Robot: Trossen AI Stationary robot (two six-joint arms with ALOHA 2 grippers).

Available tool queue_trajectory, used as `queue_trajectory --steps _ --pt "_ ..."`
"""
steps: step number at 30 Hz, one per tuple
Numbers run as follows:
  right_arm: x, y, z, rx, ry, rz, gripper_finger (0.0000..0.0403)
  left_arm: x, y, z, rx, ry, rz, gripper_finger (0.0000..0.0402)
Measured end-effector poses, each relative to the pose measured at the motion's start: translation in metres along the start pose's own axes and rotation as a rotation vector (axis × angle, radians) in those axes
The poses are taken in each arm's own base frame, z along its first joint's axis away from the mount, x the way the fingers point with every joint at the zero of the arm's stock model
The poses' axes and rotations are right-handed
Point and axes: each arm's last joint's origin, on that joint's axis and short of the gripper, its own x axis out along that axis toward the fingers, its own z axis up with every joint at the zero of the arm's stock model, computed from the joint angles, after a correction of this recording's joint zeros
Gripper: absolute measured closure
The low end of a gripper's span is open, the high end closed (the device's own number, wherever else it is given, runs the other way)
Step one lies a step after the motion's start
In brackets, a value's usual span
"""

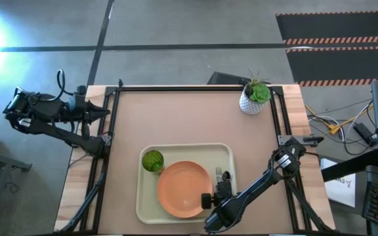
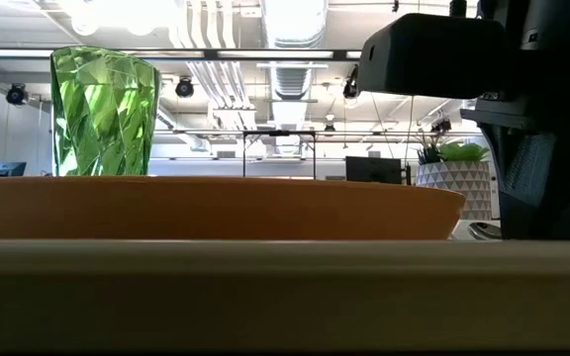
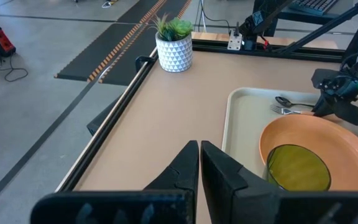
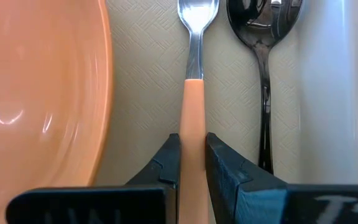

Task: Pick and place plate/cup/fork/spoon on tray
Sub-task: Put the light orange fork on the left side of the black spoon

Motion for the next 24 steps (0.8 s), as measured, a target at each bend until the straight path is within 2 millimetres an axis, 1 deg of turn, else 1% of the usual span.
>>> queue_trajectory --steps 4,8,10,13,18,22,24 --pt "-0.001 0.001 0.000 0.004 0.004 0.004 0.0364 0.000 0.000 0.000 0.000 0.000 0.000 0.0402" --pt "0.000 0.002 -0.001 0.006 0.009 0.009 0.0321 0.000 0.000 0.000 0.000 0.000 0.000 0.0402" --pt "0.000 0.002 -0.001 0.006 0.010 0.010 0.0308 0.000 0.000 0.000 0.000 0.000 0.000 0.0402" --pt "0.000 0.002 -0.001 0.006 0.010 0.009 0.0309 0.000 0.000 0.000 0.000 0.000 0.000 0.0402" --pt "-0.002 0.002 0.000 0.001 0.009 0.007 0.0326 0.000 0.000 0.000 0.000 0.000 0.000 0.0402" --pt "-0.010 0.000 0.004 -0.003 0.018 0.004 0.0331 0.000 0.000 0.000 0.000 0.000 0.000 0.0402" --pt "-0.016 -0.002 0.008 -0.006 0.013 0.001 0.0330 0.000 0.000 0.000 0.000 0.000 0.000 0.0402"
